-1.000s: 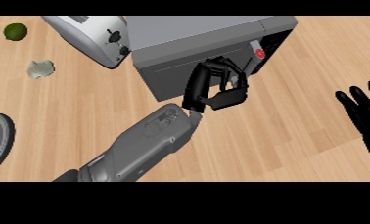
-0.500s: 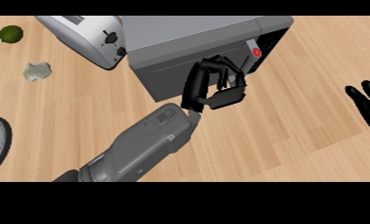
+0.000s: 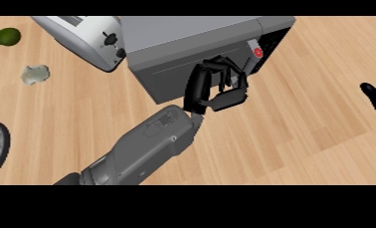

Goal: Pick up the milk, place it into the microwave and close the microwave

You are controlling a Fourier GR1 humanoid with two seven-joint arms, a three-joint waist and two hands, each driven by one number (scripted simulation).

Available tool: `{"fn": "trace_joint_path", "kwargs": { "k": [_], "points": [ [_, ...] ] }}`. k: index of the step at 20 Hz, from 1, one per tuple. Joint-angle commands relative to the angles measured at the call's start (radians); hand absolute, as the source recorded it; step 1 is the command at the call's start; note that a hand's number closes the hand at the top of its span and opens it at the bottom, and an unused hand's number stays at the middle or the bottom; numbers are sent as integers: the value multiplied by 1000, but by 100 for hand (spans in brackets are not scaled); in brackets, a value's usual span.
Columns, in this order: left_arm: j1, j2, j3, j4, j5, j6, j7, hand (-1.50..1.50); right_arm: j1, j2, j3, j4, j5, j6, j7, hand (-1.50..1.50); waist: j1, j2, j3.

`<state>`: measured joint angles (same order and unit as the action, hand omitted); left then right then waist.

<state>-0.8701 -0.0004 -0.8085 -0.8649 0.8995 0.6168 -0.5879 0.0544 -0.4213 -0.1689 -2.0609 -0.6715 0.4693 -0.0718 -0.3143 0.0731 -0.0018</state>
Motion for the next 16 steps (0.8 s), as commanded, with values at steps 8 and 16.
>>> {"fn": "trace_joint_path", "kwargs": {
  "k": [8, 16],
  "points": [
    [-82, 0, 44, 102, 60, -14, -30, 150, -19, -40, -27, -13, -62, -7, 40, -150, -23, 12, -1],
    [-83, 0, 29, 118, 84, -16, -63, 150, -43, -60, -49, -6, -90, -18, 54, -150, -20, 20, 0]
  ]
}}
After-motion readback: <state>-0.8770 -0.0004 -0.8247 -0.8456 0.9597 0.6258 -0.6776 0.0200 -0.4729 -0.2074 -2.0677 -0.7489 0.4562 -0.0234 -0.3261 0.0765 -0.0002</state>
